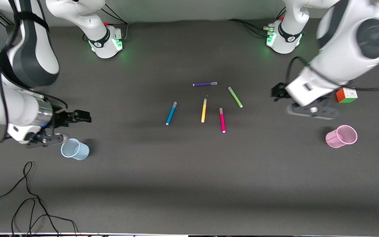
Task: Place pink and blue markers in matching cups
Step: 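Reach the right gripper to the blue marker while the left gripper reaches the pink marker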
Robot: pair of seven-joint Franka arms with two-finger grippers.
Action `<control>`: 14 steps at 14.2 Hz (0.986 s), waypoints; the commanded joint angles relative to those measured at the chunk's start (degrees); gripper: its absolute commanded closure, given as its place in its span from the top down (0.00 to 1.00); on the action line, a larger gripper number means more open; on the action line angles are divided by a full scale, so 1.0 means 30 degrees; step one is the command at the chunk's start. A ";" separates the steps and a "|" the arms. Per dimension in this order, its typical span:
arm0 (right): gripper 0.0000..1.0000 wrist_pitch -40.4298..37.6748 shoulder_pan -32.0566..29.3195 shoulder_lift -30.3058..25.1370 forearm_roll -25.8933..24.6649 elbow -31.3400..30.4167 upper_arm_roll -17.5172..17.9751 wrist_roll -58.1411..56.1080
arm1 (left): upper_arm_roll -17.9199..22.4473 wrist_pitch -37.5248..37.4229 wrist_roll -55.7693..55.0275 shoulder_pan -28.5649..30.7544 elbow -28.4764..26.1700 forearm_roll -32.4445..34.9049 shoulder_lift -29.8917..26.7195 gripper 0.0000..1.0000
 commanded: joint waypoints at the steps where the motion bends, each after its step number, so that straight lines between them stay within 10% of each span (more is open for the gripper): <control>1: 1.00 0.0402 0.1588 0.1374 0.1241 0.0541 -0.0173 0.2368 | 0.0281 0.2177 -0.2369 -0.1461 0.0094 0.0080 0.2388 0.98; 14: 1.00 0.5885 0.7488 0.8258 0.4223 0.0629 -0.0173 1.0584 | 0.0076 1.0915 -0.6800 -0.4156 -0.4885 -0.0417 0.6058 0.98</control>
